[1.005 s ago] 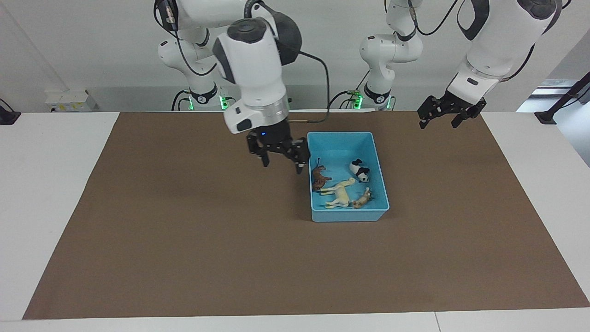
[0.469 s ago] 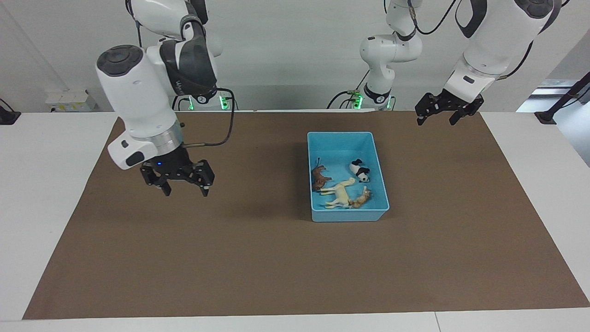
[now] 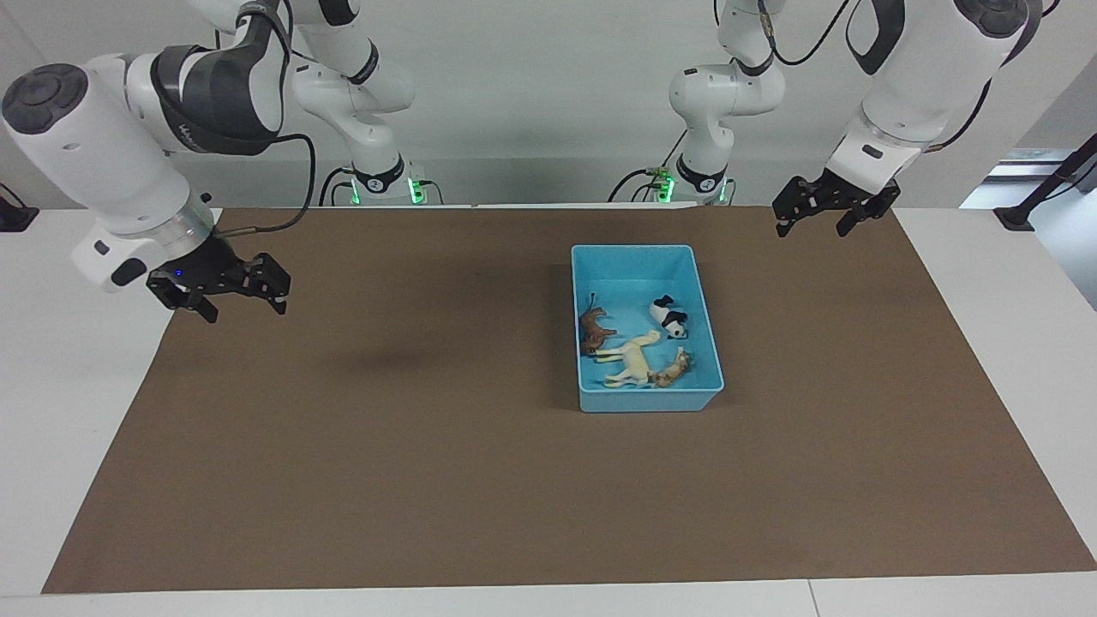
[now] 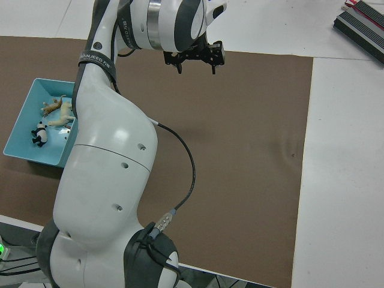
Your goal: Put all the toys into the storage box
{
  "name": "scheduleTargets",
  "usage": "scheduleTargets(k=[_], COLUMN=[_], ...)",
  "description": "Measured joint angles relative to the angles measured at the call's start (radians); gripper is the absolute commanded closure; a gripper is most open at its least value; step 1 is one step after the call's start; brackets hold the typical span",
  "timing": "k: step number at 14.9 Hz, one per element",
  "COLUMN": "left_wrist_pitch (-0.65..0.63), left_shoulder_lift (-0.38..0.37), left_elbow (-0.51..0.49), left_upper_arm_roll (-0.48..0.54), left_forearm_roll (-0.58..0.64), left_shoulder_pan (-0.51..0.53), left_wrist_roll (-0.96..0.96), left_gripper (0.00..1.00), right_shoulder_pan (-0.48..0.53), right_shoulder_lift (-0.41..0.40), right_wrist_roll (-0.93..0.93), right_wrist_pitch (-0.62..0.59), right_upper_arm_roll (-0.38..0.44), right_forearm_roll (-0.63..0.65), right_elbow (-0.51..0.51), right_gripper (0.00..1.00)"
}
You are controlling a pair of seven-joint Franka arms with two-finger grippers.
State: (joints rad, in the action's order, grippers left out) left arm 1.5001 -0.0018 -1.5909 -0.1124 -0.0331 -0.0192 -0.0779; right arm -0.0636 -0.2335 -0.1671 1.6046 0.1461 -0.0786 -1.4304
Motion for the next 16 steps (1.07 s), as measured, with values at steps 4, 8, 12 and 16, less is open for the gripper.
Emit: scheduleTargets(k=[4,8,12,16], left_wrist_pitch=[0.000,0.000,0.000,0.000], left_shoulder_lift=[-0.001,-0.004,-0.005,-0.006], left_elbow=[-0.001,-0.001,-0.001,-0.002], left_upper_arm_roll=[0.000,-0.001,-0.001,-0.001], left_forearm_roll=[0.000,0.000,0.000,0.000], left_shoulder_pan=[0.002,0.002,0.002,0.002], left_wrist_roll=[0.000,0.000,0.000,0.000], left_gripper=[0.00,0.00,0.00,0.00], right_shoulder_pan=[0.001,0.006,0.007,0.036], right_shoulder_lift=[0.131,0.241,0.305,0.329], right_wrist_roll=[0.000,-0.038,-0.038,-0.042], right_wrist_pitch=[0.000,-0.039,-0.040,-0.001], right_upper_arm_roll=[-0.001,0.000,0.000,0.000], right_forearm_roll=[0.004,0.041,0.050,0.086], right_elbow=[-0.124,-0.180,-0.256,-0.286], right_gripper=[0.00,0.00,0.00,0.00])
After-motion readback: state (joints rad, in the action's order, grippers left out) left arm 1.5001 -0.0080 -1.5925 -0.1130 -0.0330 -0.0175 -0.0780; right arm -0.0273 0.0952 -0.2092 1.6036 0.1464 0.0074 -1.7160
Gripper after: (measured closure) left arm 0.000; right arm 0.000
